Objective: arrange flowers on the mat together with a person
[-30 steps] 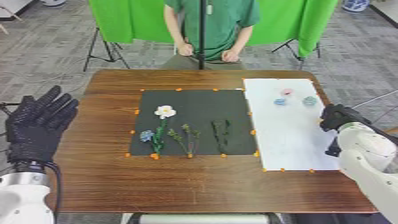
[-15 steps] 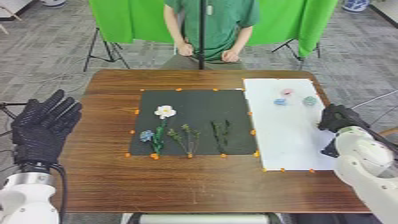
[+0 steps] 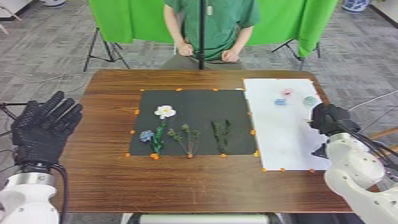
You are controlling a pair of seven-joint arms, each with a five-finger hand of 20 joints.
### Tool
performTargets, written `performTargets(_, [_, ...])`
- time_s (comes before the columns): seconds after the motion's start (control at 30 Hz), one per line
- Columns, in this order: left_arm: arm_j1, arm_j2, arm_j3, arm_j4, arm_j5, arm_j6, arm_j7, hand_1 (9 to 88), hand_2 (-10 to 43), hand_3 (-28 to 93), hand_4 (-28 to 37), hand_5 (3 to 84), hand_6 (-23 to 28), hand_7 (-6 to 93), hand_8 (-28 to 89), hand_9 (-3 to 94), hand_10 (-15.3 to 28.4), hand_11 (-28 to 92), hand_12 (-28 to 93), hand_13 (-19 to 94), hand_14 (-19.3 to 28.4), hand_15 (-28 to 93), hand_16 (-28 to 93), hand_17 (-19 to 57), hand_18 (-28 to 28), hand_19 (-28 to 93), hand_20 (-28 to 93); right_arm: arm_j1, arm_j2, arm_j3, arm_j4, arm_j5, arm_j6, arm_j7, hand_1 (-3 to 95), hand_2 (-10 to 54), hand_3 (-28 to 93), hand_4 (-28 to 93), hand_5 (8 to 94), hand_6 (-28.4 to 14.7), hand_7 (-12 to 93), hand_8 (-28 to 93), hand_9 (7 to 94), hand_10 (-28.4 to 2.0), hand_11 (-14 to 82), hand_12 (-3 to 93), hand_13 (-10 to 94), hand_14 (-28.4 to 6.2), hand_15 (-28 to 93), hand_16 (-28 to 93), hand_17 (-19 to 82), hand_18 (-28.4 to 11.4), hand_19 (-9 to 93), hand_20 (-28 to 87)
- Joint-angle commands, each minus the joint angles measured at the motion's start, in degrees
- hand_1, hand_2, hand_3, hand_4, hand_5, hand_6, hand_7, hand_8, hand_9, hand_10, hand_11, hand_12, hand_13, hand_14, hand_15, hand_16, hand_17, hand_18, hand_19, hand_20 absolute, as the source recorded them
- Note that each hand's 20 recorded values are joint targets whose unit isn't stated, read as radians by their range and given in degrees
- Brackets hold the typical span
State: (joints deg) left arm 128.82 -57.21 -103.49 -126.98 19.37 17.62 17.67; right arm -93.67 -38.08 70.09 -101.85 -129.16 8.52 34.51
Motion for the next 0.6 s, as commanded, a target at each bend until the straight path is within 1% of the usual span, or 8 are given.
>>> performTargets(0.03, [1.13, -0.08, 0.30, 0.45, -0.69, 0.31, -0.24, 21.9, 18.8, 72, -28.3, 44.1, 9.4, 13.2, -9, 37.5, 16.3, 20, 10, 28, 16.5, 34, -7, -7.0, 15.5, 38, 13, 10.11, -0.09, -9.19, -9.24, 0.51, 2.67, -6.52, 56.7, -7.1, 69, -28, 61.3, 2.7, 53, -1, 72.0, -8.7, 12.9, 45.9, 59, -4.2, 45, 47, 27, -17.2, 68, 35])
performTargets(0.17, [0.91, 0.18, 0.58, 0.68, -0.76, 0.70, -0.74, 21.9, 18.8, 72, -28.3, 44.2, 9.4, 13.3, -9, 37.5, 16.3, 20, 10, 28, 16.5, 34, -7, -7.1, 15.5, 38, 13, 18.50, -2.10, -18.22, -9.68, 2.61, 3.52, -10.37, 56.9, -7.3, 69, -28, 61.2, 2.6, 53, 0, 71.8, -8.7, 12.6, 45.6, 59, -4.0, 44, 48, 27, -17.2, 67, 34])
performTargets(0.23, [1.16, 0.15, 0.66, 0.63, -1.41, 0.58, -0.69, 21.9, 18.8, 72, -28.3, 44.2, 9.4, 13.3, -9, 37.5, 16.3, 20, 10, 27, 16.6, 34, -7, -7.1, 15.5, 38, 13, 22.94, -3.66, -23.15, -9.33, 5.62, 3.21, -13.67, 56.9, -7.4, 69, -28, 61.3, 2.6, 53, 0, 71.8, -8.8, 12.6, 45.8, 59, -4.0, 44, 48, 27, -17.2, 67, 34])
performTargets(0.4, [0.72, 0.21, 1.56, 1.05, -1.67, 0.05, -0.73, 21.9, 18.9, 72, -28.3, 44.2, 9.5, 13.3, -9, 37.4, 16.3, 20, 10, 27, 16.6, 35, -7, -7.1, 15.5, 38, 13, 33.32, -8.29, -36.34, -5.28, 5.01, 1.01, -17.24, 56.9, -7.6, 69, -28, 61.3, 2.5, 53, 0, 71.8, -8.7, 12.5, 45.7, 59, -3.9, 44, 48, 27, -17.1, 67, 34])
performTargets(0.43, [0.59, 0.08, 1.67, 1.36, -1.69, -0.45, -0.88, 21.9, 18.9, 72, -28.3, 44.2, 9.5, 13.2, -9, 37.4, 16.3, 21, 10, 27, 16.6, 35, -7, -7.1, 15.6, 38, 13, 34.94, -9.27, -38.64, -4.50, 5.07, 0.66, -16.37, 56.9, -7.6, 69, -28, 61.3, 2.5, 53, 0, 71.8, -8.7, 12.5, 45.6, 59, -3.9, 44, 48, 27, -17.1, 67, 34])
performTargets(0.47, [0.55, 0.05, 1.86, 1.40, -1.91, -0.12, -0.98, 21.9, 18.8, 72, -28.3, 44.2, 9.5, 13.2, -9, 37.4, 16.3, 21, 10, 27, 16.6, 35, -7, -7.1, 15.6, 38, 13, 36.27, -10.17, -40.61, -3.67, 4.66, 0.28, -15.91, 56.9, -7.6, 69, -28, 61.2, 2.5, 53, 0, 71.8, -8.6, 12.6, 45.7, 59, -3.9, 44, 48, 27, -17.1, 67, 34])
performTargets(0.57, [0.90, -0.11, 2.09, 1.39, -3.52, 0.19, -0.48, 21.9, 18.8, 72, -28.3, 44.3, 9.6, 13.2, -9, 37.5, 16.3, 21, 10, 28, 16.6, 35, -7, -7.1, 15.6, 38, 13, 40.01, -12.55, -45.89, -1.53, 4.27, 0.09, -14.36, 57.0, -7.9, 69, -28, 61.3, 2.5, 54, 0, 72.0, -8.6, 12.6, 45.5, 59, -3.9, 44, 48, 27, -17.2, 67, 34])
performTargets(0.6, [1.12, -0.16, 1.97, 1.36, -3.26, 0.12, -0.68, 22.0, 18.8, 72, -28.3, 44.3, 9.5, 13.2, -9, 37.5, 16.3, 21, 10, 28, 16.6, 35, -7, -7.1, 15.6, 38, 13, 40.75, -13.33, -47.00, -0.93, 3.75, -0.33, -13.88, 57.0, -8.0, 69, -28, 61.4, 2.4, 53, 0, 72.0, -8.6, 12.6, 45.5, 59, -4.0, 44, 48, 27, -17.4, 68, 34])
